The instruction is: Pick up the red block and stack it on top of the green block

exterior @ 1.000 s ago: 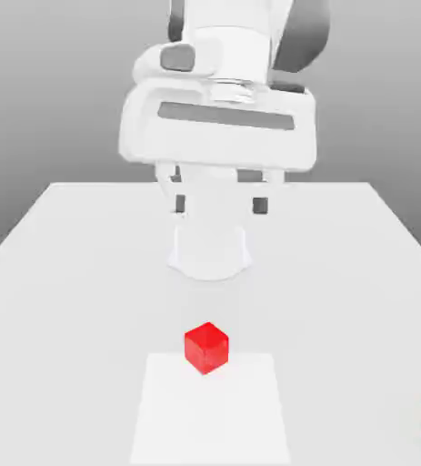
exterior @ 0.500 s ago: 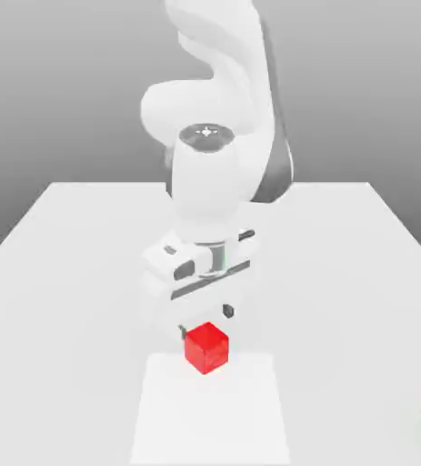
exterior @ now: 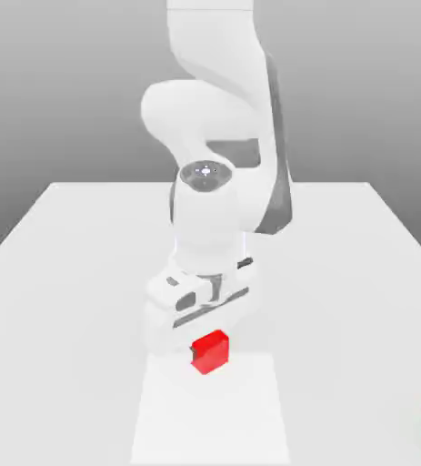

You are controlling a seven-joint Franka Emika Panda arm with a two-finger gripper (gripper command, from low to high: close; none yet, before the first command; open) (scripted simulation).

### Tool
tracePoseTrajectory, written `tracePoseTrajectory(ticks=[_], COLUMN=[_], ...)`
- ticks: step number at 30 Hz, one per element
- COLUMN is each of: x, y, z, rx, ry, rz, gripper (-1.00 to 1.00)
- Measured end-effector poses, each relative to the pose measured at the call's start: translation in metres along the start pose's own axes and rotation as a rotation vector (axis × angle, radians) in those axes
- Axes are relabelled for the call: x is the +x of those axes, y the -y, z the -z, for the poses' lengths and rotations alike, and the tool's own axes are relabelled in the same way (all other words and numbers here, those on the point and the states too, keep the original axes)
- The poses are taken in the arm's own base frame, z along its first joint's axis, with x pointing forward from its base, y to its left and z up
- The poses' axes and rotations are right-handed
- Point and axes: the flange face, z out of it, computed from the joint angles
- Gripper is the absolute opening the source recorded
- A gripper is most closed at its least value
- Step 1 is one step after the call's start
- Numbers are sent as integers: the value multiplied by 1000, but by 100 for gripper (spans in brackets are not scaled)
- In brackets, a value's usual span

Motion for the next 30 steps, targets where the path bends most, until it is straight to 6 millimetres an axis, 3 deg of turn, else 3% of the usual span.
tracePoseTrajectory(ticks=[3, 11, 20, 24, 30], x=[1, 8, 0, 27, 61], y=[0, 0, 0, 44, 154], z=[2, 34, 63, 73, 87], rx=[-1, -10, -1, 26, 49], ry=[-2, -7, 0, 10, 28], rz=[0, -5, 0, 39, 139], gripper=[-100, -100, -100, -100, -100])
